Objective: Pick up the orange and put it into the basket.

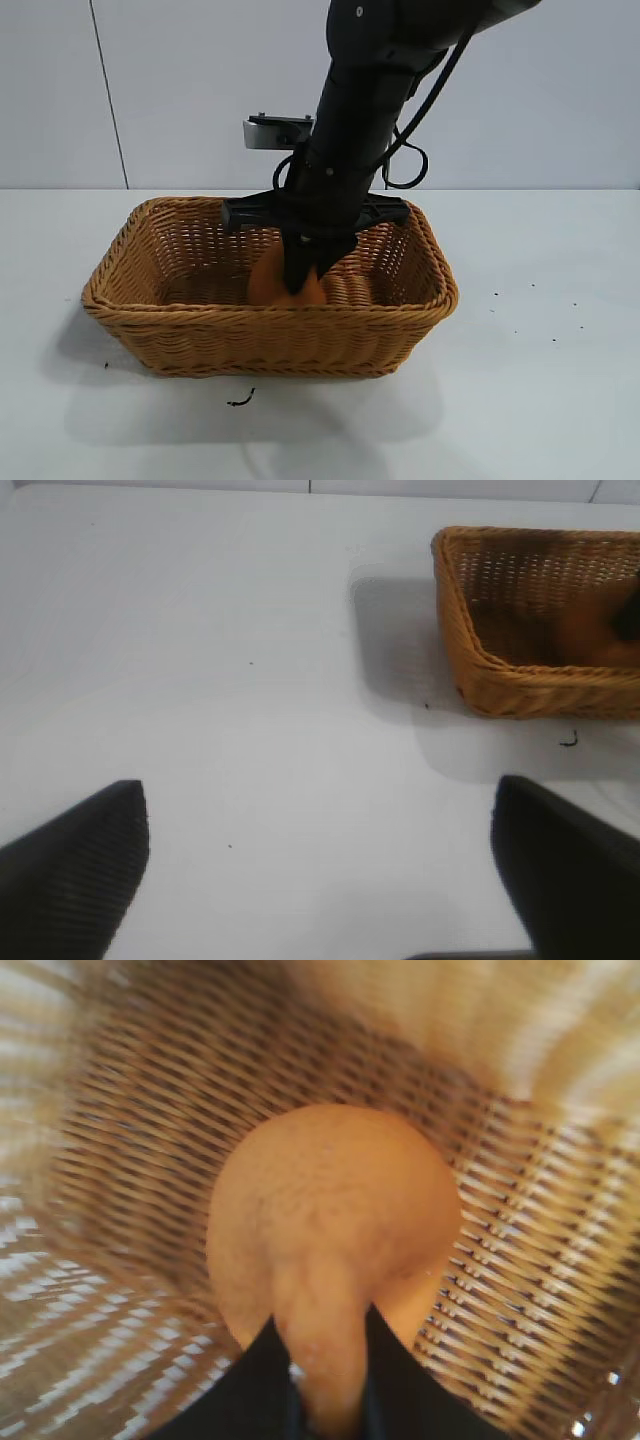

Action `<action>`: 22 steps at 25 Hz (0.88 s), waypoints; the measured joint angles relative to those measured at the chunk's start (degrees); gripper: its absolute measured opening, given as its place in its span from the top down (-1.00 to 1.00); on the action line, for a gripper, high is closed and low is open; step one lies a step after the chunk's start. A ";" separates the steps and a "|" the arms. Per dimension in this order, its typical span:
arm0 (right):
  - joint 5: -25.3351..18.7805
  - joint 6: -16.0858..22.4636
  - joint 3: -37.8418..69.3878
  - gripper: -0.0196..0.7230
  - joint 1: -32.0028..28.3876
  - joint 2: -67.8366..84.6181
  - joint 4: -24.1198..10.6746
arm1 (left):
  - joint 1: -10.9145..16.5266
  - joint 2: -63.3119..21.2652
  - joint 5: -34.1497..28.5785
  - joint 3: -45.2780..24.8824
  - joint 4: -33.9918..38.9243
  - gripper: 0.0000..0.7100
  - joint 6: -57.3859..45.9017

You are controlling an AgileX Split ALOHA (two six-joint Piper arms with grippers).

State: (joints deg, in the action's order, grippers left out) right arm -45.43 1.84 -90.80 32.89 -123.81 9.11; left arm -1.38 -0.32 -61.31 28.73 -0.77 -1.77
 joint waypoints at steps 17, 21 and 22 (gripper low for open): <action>-21.76 5.07 -22.15 -0.75 -0.51 0.23 -16.90 | 0.00 0.00 0.00 0.00 0.00 -0.88 0.00; -23.80 5.14 -22.43 -0.75 -4.31 0.34 -17.89 | 0.00 0.00 0.00 0.00 0.00 -0.88 0.00; -24.02 5.08 -22.43 -0.75 -5.85 0.34 -17.53 | 0.00 0.00 0.00 0.00 0.00 -0.88 0.00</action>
State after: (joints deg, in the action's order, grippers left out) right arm -69.46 6.92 -113.23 27.04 -123.47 -8.42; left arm -1.38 -0.32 -61.31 28.73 -0.77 -1.77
